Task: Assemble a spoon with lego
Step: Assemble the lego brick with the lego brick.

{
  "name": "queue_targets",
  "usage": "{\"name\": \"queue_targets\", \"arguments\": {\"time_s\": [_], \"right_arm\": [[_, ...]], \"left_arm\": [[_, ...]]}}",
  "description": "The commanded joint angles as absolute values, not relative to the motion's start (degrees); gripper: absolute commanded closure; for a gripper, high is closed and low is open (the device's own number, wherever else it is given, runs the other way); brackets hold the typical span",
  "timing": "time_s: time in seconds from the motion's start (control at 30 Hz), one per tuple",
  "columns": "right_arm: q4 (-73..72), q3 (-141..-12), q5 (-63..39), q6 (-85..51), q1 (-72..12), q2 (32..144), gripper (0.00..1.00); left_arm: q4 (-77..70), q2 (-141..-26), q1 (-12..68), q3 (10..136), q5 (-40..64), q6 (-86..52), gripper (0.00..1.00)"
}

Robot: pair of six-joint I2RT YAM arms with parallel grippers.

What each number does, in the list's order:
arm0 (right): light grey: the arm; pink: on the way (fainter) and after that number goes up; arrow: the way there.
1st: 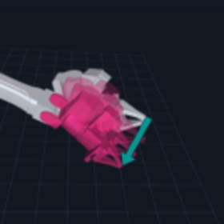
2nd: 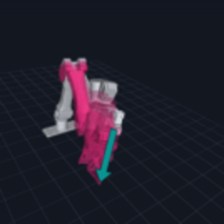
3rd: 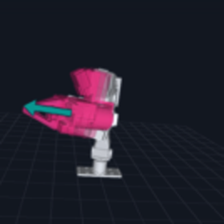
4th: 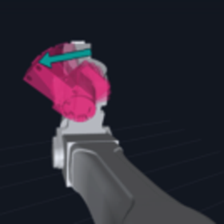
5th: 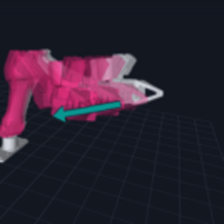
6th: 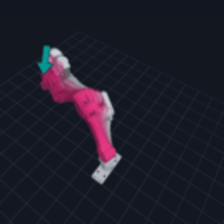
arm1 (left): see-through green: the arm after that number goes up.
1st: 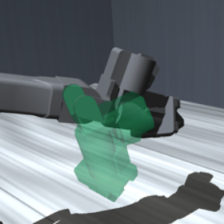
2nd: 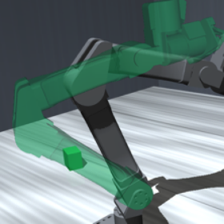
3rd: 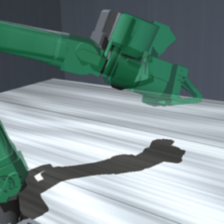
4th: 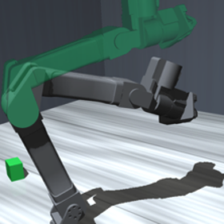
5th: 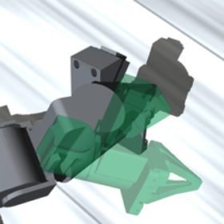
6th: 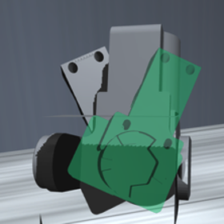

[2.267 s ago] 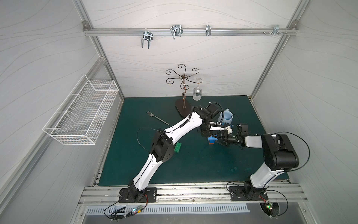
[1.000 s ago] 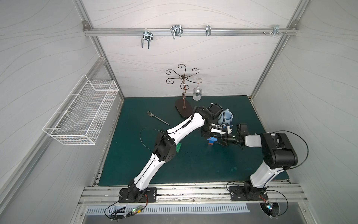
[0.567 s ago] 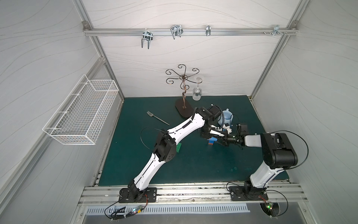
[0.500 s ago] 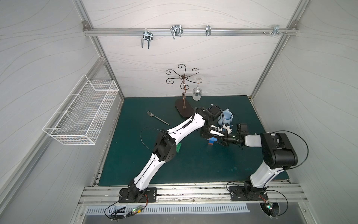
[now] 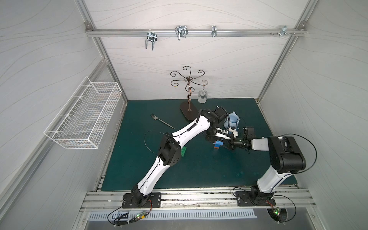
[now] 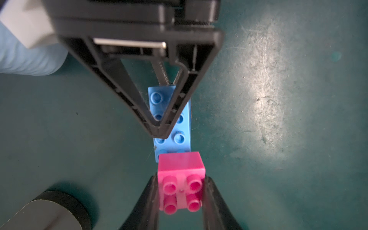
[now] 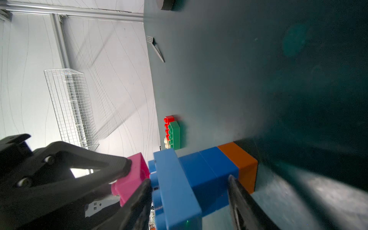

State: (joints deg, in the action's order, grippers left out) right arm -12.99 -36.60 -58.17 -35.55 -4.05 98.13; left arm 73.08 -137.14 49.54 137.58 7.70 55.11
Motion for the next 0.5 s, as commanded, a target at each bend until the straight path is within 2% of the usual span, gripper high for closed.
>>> {"name": "queue_targets", "arguments": {"time_s": [0.0, 0.47], "right_arm": [[-10.02, -36.91, -55.90, -34.56, -4.37, 99.67, 0.39], [-8.88, -37.62, -55.92, -33.75, -4.92, 100.19, 0.39]], "left_arm": [[75.95, -139.31, 48.99, 140.36, 9.45, 56.22, 1.00], [74.62, -139.80, 48.36, 141.06, 9.12, 56.56, 1.00]]}}
